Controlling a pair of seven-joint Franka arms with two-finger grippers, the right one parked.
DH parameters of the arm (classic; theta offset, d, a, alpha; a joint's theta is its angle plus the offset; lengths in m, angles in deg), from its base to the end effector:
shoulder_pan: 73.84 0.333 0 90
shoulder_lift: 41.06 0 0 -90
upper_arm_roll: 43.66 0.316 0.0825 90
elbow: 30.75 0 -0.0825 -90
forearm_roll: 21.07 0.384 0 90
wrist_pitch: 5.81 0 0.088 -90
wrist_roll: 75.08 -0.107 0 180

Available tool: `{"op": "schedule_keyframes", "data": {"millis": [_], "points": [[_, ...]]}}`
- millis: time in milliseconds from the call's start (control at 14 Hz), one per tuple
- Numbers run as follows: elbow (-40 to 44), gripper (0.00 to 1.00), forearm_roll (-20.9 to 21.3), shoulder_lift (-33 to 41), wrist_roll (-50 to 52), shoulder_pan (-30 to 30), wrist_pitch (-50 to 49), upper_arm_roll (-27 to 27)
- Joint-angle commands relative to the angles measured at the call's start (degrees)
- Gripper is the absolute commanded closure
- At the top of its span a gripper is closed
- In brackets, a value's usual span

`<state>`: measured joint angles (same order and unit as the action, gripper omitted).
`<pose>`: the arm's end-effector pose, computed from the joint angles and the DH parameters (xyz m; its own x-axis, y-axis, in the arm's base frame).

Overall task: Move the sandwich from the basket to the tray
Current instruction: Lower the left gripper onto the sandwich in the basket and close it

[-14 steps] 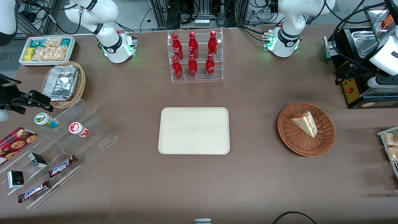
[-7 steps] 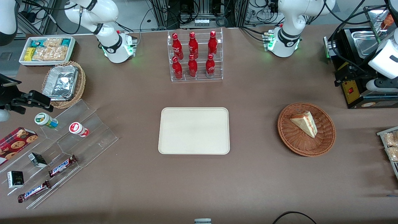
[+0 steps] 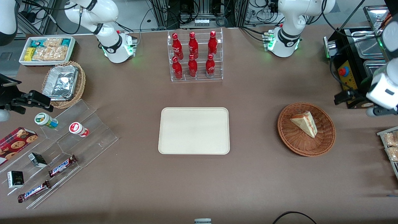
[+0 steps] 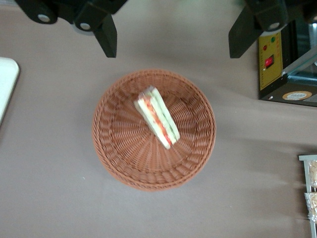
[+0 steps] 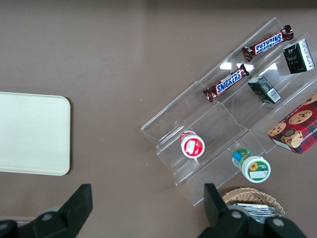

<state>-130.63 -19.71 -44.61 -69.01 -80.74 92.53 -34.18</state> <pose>0.5720 0.0259 0.5205 0.9855 0.1474 -0.0839 0.1442 -0.9886 -0.0424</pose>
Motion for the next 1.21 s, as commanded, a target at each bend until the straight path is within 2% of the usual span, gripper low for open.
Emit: {"op": "schedule_keyframes", "data": {"millis": [0, 214, 571, 857, 1143], "points": [[-6.2, 0.00, -0.2, -0.8, 2.7, 0.2, 6.9, -0.3], [-11.5, 0.00, -0.2, -3.3, 11.5, 0.0, 13.7, -0.3], [-13.7, 0.00, -0.4, -8.5, 29.0, -0.8, 18.5, -0.5], [-22.9, 0.00, -0.4, -8.6, 35.3, -1.9, 30.8, -0.6], [-25.7, 0.00, -0.4, -9.2, 35.9, -1.2, 33.1, -0.6]]}}
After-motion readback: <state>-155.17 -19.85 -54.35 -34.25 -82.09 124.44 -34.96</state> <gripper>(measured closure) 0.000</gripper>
